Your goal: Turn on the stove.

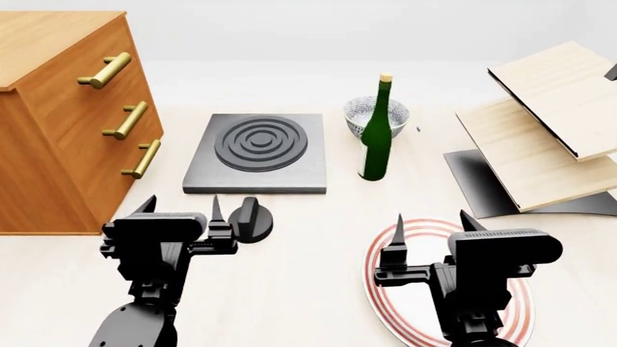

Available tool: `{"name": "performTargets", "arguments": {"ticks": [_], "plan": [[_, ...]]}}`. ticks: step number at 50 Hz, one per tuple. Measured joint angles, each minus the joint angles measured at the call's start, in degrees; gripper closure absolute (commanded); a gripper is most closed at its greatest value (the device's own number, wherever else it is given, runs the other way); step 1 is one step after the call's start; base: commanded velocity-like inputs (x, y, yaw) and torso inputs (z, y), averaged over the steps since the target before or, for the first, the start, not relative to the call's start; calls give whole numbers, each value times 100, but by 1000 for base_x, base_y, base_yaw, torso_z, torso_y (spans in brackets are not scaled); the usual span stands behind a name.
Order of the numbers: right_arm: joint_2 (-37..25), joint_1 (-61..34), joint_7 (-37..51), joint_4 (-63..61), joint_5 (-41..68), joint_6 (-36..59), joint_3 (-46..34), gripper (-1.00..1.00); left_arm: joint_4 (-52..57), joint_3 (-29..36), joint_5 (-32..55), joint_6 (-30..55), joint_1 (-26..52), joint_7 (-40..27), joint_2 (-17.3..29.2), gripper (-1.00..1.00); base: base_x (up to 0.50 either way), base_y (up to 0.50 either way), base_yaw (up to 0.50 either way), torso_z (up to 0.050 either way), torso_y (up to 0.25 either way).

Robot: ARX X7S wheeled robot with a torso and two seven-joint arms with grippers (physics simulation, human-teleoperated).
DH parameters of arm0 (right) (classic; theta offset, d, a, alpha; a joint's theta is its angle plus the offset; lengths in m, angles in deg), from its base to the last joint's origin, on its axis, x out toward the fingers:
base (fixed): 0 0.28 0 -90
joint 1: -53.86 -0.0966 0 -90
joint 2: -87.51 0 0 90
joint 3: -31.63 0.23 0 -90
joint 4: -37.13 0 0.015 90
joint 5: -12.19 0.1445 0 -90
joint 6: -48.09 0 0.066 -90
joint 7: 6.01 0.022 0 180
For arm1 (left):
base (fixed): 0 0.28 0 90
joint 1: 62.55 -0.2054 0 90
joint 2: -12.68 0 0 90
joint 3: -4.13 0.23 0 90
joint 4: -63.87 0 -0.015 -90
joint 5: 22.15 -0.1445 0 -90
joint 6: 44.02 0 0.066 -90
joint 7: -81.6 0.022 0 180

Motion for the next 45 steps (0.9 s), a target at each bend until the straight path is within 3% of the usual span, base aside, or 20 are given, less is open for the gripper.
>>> {"name": "performTargets", "arguments": {"ticks": [21,45], "plan": [[-53,216,51,191,79,-307,-32,-100,-4172,157,-614,-3016,966,-186,-100,-100,0,0,0,0,0],[-130,354,124,208,133,-513,-81,-100,-7738,363,-888,-5049,2214,-399,-415,-100,0,0,0,0,0]]}}
